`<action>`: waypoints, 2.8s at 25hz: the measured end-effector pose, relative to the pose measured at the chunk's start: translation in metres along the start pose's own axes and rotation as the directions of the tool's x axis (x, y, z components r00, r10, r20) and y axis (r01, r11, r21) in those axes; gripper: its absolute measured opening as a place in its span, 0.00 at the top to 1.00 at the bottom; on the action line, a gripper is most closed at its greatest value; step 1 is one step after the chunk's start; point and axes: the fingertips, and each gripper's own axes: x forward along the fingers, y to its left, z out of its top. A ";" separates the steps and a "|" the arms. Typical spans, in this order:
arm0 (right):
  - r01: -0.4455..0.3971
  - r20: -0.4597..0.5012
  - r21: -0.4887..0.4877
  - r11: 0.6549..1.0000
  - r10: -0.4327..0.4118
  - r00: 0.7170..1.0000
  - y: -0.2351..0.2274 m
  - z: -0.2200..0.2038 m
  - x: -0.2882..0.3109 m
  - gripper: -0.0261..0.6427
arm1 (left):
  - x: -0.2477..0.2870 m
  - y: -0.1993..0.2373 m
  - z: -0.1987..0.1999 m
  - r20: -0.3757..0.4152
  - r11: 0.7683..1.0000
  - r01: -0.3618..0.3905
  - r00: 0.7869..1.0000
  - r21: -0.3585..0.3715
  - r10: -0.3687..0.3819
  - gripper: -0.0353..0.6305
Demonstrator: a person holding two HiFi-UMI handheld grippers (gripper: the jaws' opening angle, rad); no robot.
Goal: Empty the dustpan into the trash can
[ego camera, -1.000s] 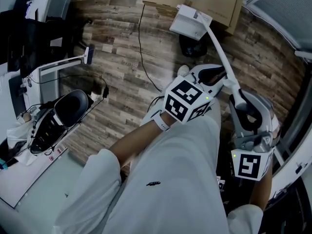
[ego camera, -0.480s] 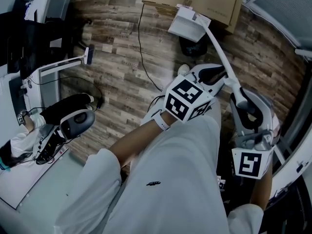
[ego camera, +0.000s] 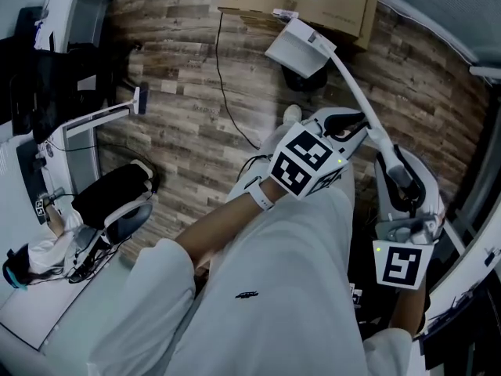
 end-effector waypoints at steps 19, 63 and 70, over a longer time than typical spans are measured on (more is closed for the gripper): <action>0.333 -0.143 0.320 0.887 -0.302 0.943 -0.048 -0.054 -0.092 0.78 | 0.035 -0.050 -0.004 -0.105 0.975 0.130 0.988 0.182 -0.112 0.90; 0.728 -0.632 0.549 0.410 -0.367 0.683 -0.127 -0.350 -0.024 0.78 | 0.099 0.015 0.003 -0.136 0.955 -0.048 0.987 0.293 0.091 0.94; 0.753 -0.681 0.559 0.347 -0.326 0.656 -0.127 -0.388 0.008 0.78 | 0.104 0.026 -0.006 -0.146 0.960 -0.064 0.983 0.274 0.107 0.94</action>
